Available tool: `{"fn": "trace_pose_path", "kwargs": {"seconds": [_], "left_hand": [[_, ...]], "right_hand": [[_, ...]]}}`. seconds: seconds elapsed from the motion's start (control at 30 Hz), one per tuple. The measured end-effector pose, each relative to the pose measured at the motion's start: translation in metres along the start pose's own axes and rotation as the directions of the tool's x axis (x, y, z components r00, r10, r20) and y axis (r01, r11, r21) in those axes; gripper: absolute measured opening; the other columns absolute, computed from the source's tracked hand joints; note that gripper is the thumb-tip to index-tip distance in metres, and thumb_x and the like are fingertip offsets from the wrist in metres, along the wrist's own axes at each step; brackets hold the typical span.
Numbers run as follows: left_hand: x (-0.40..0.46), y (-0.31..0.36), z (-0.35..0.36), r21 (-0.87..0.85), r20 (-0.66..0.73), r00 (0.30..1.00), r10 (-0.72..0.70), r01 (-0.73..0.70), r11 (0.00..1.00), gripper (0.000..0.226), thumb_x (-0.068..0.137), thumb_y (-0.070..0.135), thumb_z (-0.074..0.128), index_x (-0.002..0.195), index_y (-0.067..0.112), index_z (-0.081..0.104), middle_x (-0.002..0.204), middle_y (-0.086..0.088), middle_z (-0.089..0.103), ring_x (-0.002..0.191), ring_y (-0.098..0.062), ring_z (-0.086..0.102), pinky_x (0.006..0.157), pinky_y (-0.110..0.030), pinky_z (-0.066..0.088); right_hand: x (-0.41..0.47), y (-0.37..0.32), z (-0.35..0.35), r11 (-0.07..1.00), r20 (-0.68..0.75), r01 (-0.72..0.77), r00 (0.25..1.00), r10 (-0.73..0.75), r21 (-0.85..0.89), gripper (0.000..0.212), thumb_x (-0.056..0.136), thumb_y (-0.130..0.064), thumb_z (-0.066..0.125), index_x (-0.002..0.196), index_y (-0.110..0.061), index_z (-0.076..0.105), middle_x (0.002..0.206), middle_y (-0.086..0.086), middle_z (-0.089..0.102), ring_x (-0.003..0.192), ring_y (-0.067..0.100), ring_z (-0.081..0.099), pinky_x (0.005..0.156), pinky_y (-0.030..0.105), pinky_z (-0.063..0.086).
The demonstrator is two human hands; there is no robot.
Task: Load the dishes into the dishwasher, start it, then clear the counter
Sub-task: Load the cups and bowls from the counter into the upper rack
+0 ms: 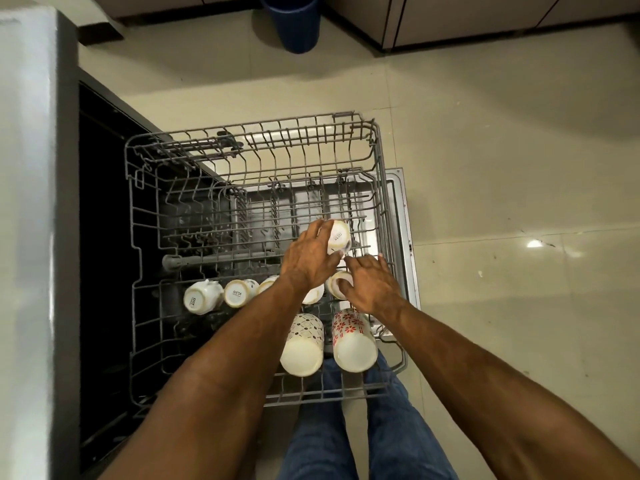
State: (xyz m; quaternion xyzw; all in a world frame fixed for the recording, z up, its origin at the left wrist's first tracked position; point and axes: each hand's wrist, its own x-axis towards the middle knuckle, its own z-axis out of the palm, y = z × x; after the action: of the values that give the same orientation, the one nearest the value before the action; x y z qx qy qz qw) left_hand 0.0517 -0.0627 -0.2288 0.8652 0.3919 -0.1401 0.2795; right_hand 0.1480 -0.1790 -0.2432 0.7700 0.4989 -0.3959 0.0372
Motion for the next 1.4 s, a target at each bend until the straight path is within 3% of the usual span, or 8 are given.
{"fn": "trace_pose_path", "kwargs": {"seconds": [0.2,0.33,0.5,0.7,0.83,0.93,1.17,1.4], "left_hand": [[-0.036,-0.001,-0.017,0.001,-0.041,0.999,0.000,0.001,1.000,0.063,0.099,0.049,0.040,0.151,0.018,0.024,0.152,-0.004,0.033,0.134,-0.025,0.040,0.107,-0.046,0.038],[-0.076,-0.006,-0.034,0.059,-0.058,0.998,0.003,0.000,0.998,0.063,0.100,0.055,0.030,0.153,0.023,0.019,0.158,-0.003,0.025,0.145,-0.021,0.023,0.117,-0.044,0.019],[-0.119,-0.008,-0.056,0.150,-0.034,0.999,0.027,-0.022,0.988,0.063,0.101,0.056,0.021,0.155,0.024,0.011,0.162,-0.002,0.012,0.149,-0.020,0.008,0.122,-0.042,0.005],[-0.162,-0.016,-0.089,0.179,-0.117,0.993,0.025,-0.003,0.984,0.066,0.100,0.058,0.016,0.155,0.023,0.008,0.163,-0.002,0.008,0.150,-0.019,0.001,0.122,-0.041,0.001],[-0.187,-0.026,-0.107,0.179,-0.201,0.979,-0.021,0.058,0.982,0.066,0.100,0.058,0.015,0.155,0.023,0.006,0.163,-0.001,0.003,0.150,-0.018,-0.002,0.122,-0.040,-0.001],[-0.207,-0.031,-0.120,0.163,-0.282,0.958,-0.059,0.108,0.981,0.066,0.100,0.058,0.016,0.155,0.023,0.007,0.163,-0.001,0.005,0.150,-0.017,-0.001,0.121,-0.039,-0.002],[-0.275,-0.031,-0.137,0.067,-0.476,0.848,-0.233,0.299,0.952,0.065,0.100,0.057,0.019,0.155,0.024,0.007,0.163,0.000,0.005,0.150,-0.017,-0.003,0.119,-0.039,-0.004],[-0.365,-0.039,-0.126,-0.075,-0.564,0.685,-0.460,0.513,0.855,0.064,0.101,0.055,0.018,0.156,0.023,0.007,0.163,0.001,0.006,0.150,-0.017,-0.001,0.121,-0.039,0.000]], "right_hand": [[-0.023,-0.003,-0.020,0.997,-0.018,0.018,1.000,-0.019,-0.076,0.059,0.099,-0.047,0.036,0.151,-0.019,0.028,0.153,0.009,0.037,0.145,0.025,0.024,0.121,0.047,0.007],[-0.050,-0.017,-0.043,0.996,-0.105,0.044,0.993,-0.051,-0.074,0.062,0.099,-0.052,0.031,0.150,-0.018,0.030,0.150,0.009,0.041,0.143,0.026,0.029,0.119,0.048,0.013],[-0.086,-0.044,-0.059,1.000,-0.191,0.028,0.981,-0.029,-0.008,0.087,0.081,-0.068,0.009,0.147,-0.019,0.036,0.145,0.011,0.048,0.137,0.027,0.037,0.115,0.048,0.024],[-0.116,-0.082,-0.073,0.996,-0.261,0.088,0.961,-0.090,-0.020,0.069,0.095,-0.062,0.022,0.149,-0.021,0.033,0.151,0.008,0.041,0.143,0.025,0.029,0.116,0.049,0.015],[-0.127,-0.104,-0.087,0.987,-0.273,0.151,0.948,-0.162,-0.064,0.078,0.087,-0.065,0.014,0.152,-0.024,0.027,0.157,0.004,0.032,0.147,0.023,0.021,0.119,0.049,0.009],[-0.131,-0.123,-0.097,0.966,-0.297,0.224,0.921,-0.254,-0.131,0.068,0.096,-0.063,0.021,0.152,-0.025,0.026,0.158,0.003,0.029,0.148,0.023,0.019,0.120,0.048,0.007],[-0.154,-0.173,-0.112,0.864,-0.303,0.428,0.814,-0.496,-0.265,0.062,0.099,-0.060,0.025,0.151,-0.026,0.028,0.158,0.002,0.030,0.149,0.021,0.015,0.119,0.050,0.004],[-0.186,-0.221,-0.097,0.694,-0.226,0.617,0.665,-0.712,-0.371,0.063,0.098,-0.059,0.029,0.149,-0.023,0.033,0.156,0.003,0.035,0.148,0.022,0.018,0.119,0.052,0.008]]}}
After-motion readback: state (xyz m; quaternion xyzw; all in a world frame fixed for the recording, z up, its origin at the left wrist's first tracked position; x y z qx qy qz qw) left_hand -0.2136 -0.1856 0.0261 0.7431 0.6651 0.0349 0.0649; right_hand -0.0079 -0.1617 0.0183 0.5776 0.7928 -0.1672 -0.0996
